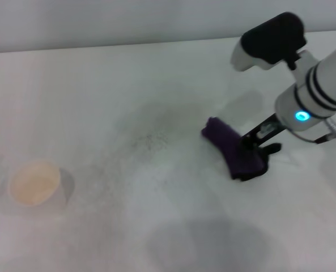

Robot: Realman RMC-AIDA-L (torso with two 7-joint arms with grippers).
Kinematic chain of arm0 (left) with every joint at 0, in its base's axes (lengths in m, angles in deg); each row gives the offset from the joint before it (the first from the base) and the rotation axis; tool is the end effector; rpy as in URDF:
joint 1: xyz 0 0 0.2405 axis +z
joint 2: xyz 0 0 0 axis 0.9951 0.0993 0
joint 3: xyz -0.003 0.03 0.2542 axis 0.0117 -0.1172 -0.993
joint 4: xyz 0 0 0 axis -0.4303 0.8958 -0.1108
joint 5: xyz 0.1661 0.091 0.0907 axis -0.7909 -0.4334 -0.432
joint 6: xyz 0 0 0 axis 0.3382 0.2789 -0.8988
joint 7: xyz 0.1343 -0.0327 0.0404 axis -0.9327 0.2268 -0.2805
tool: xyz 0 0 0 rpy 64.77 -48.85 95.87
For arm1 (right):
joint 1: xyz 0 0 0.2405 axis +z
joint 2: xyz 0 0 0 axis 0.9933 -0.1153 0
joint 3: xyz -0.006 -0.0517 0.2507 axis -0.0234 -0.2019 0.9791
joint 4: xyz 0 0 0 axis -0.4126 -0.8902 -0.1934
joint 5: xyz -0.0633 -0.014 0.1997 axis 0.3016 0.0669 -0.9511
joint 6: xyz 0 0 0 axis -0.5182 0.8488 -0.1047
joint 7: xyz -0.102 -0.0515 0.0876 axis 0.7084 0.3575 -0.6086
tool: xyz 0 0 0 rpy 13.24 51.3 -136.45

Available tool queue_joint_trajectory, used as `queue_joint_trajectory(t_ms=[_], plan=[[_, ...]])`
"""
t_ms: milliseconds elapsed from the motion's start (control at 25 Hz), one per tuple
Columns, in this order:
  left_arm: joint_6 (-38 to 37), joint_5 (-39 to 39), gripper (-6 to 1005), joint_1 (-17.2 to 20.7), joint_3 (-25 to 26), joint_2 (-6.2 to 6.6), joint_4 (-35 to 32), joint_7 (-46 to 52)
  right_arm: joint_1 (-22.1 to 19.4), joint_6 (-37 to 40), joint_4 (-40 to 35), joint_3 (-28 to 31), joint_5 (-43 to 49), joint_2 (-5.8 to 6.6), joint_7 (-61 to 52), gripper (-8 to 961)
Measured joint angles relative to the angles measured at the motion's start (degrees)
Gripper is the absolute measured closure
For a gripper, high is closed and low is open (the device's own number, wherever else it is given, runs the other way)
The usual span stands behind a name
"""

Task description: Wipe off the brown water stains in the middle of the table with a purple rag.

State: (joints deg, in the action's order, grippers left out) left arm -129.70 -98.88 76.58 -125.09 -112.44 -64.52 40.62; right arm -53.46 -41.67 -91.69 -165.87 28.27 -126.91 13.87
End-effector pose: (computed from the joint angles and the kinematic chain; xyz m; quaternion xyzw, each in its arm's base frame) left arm -0.3995 0.2027 0.0513 -0.5892 -0.1927 -0.2701 0.7367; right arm 0.2174 0.3490 -0.0224 -0.8456 0.4377 -0.1864 0.2421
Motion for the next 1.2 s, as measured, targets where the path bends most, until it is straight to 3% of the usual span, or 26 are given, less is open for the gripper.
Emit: queue_joint_trajectory(t_ms=[320, 960, 1200], plan=[[-2.2, 0.0, 107, -0.8, 0.0, -0.06, 2.1, 0.1, 0.0, -2.1, 1.1, 4.0, 5.3, -0.01, 2.0, 862], [-2.3, 0.0, 106, -3.8, 0.0, -0.15, 3.5, 0.1, -0.6, -2.8, 0.7, 7.7, 5.6, -0.04, 8.4, 863], [-1.8, 0.0, 106, -4.5, 0.0, -0.15, 3.6, 0.1, -0.9, -3.0, 0.0, 12.6, 2.9, -0.09, 11.7, 673]])
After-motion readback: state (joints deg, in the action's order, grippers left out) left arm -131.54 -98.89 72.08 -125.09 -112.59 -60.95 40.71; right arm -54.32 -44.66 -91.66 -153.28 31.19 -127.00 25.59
